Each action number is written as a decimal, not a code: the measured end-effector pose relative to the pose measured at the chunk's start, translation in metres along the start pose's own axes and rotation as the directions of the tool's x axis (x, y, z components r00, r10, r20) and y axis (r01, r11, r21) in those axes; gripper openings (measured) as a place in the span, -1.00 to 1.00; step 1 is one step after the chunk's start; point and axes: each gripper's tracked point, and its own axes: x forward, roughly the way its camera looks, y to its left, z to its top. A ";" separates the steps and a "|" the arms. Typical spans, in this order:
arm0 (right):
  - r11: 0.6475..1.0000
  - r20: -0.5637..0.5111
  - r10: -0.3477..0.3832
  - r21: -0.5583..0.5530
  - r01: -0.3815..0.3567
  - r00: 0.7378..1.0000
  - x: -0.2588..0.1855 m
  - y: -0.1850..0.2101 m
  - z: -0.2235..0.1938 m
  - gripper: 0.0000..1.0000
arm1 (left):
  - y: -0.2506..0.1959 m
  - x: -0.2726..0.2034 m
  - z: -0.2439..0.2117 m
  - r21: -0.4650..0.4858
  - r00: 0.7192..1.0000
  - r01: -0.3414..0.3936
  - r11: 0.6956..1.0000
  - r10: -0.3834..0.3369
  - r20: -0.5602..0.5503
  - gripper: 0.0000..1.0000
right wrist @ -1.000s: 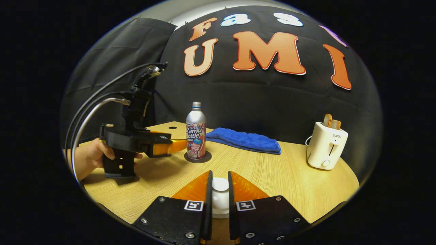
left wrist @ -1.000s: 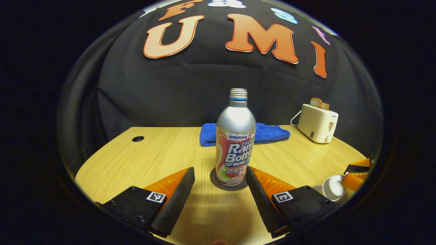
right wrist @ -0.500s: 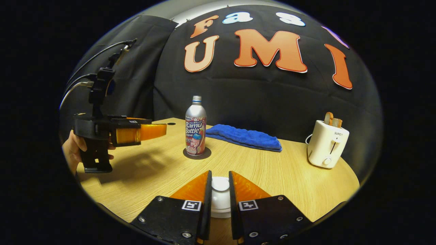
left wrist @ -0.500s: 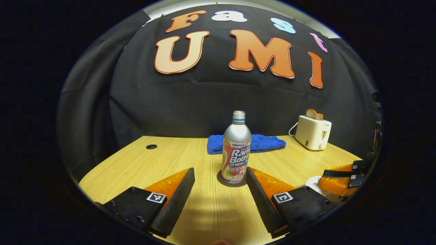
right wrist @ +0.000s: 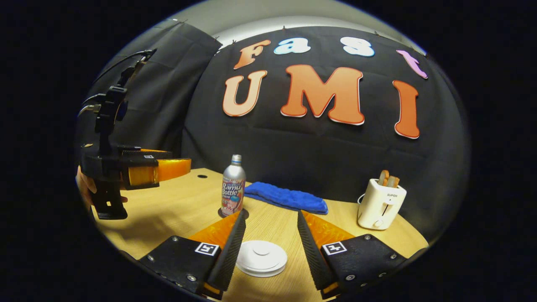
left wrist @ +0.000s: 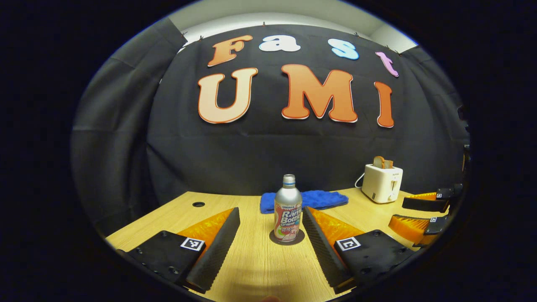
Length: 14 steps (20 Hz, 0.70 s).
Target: Open the teacup lid with one hand, grasp the water bottle and pour water into the teacup with the other hand; after pouring, place the water bottle on the coaster and then close the teacup lid.
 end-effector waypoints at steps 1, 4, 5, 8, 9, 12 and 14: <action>1.000 0.022 -0.010 0.002 0.010 1.000 -0.003 -0.004 0.008 0.55 | 0.000 -0.006 0.008 0.004 1.000 -0.008 1.000 0.008 0.021 0.96; 0.999 0.073 -0.036 0.009 0.036 0.997 -0.014 -0.014 0.027 0.61 | -0.001 -0.020 0.022 0.005 0.998 -0.027 1.000 0.026 0.059 0.96; 0.999 0.086 -0.048 0.011 0.047 0.995 -0.017 -0.018 0.031 0.62 | -0.002 -0.025 0.027 0.008 0.997 -0.029 1.000 0.028 0.069 0.96; 0.997 0.116 -0.080 0.023 0.078 0.990 -0.023 -0.028 0.042 0.64 | -0.005 -0.034 0.035 0.019 0.995 -0.042 0.999 0.040 0.095 0.90; 0.996 0.118 -0.085 0.029 0.083 0.989 -0.024 -0.031 0.042 0.64 | -0.007 -0.037 0.035 0.020 0.994 -0.046 0.999 0.044 0.097 0.96; 0.995 0.111 -0.097 0.040 0.094 0.989 -0.029 -0.035 0.040 0.64 | -0.010 -0.042 0.033 0.029 0.994 -0.052 0.998 0.049 0.099 0.96; 0.994 0.111 -0.107 0.038 0.103 0.988 -0.032 -0.039 0.040 0.64 | -0.010 -0.044 0.034 0.037 0.993 -0.060 0.997 0.056 0.105 0.96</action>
